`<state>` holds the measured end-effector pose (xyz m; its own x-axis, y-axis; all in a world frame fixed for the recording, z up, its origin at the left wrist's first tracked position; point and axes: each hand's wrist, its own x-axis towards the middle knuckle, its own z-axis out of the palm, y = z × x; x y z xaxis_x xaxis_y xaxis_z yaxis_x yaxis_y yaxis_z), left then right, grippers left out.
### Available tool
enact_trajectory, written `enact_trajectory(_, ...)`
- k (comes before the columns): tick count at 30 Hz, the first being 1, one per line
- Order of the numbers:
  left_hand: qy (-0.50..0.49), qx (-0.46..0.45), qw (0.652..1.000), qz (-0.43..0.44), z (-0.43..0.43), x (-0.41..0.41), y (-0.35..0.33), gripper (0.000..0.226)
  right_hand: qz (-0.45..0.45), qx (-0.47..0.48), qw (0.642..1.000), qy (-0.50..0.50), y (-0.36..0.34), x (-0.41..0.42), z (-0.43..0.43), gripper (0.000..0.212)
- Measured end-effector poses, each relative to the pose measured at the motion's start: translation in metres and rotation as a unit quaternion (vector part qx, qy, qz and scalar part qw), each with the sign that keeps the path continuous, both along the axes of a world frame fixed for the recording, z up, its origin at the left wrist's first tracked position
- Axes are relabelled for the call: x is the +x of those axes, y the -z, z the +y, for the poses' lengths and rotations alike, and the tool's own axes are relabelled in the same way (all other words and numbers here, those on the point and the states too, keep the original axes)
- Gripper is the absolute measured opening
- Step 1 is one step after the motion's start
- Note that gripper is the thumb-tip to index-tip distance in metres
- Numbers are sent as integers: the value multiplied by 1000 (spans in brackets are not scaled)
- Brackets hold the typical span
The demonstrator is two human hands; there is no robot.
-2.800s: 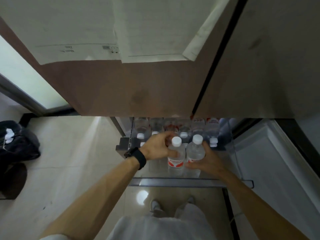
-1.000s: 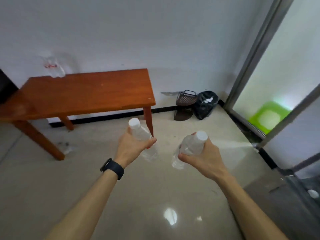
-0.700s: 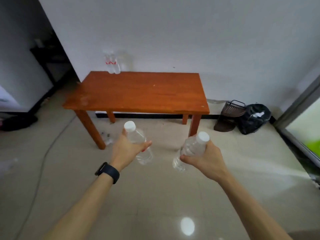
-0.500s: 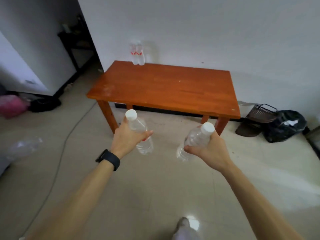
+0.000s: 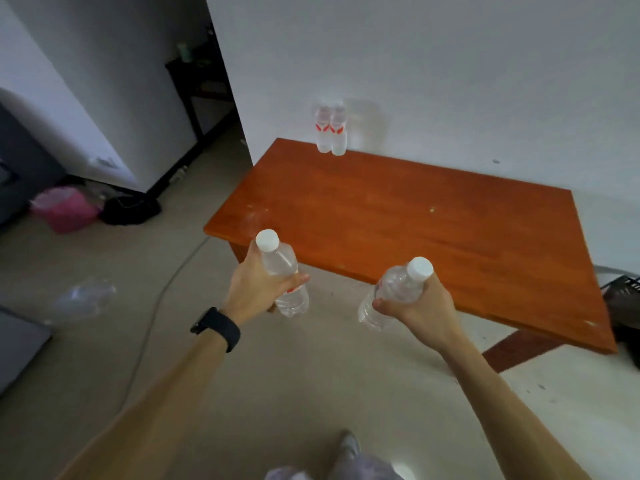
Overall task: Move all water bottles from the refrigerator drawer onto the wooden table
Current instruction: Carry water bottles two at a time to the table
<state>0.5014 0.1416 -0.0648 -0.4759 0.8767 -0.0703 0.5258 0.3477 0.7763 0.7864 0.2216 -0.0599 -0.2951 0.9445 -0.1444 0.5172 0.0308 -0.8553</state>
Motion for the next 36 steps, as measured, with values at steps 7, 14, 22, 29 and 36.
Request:
enact_trajectory(7, 3, -11, 1000, -13, 107, -80, 15, 69, -4, -35, 999, -3, 18, -92, 114, 63)
enact_trajectory(14, 70, -49, 996, -38, 236, -159, 35, 78, -41, -37, 998, 12, 43, -181, 214, 65)
enact_trajectory(22, 137, -96, 985, 32, 364, -206, 55, 79, -124, -18, 989, 83, 72, -238, 314, 84)
enact_trajectory(29, 112, -127, 985, 20, 465, -227, 83, 74, -77, -50, 992, 88, 106, -273, 406, 76)
enact_trajectory(36, 98, -140, 985, -1, 561, -246, 93, 69, -63, -57, 993, 79, 133, -317, 501, 82)
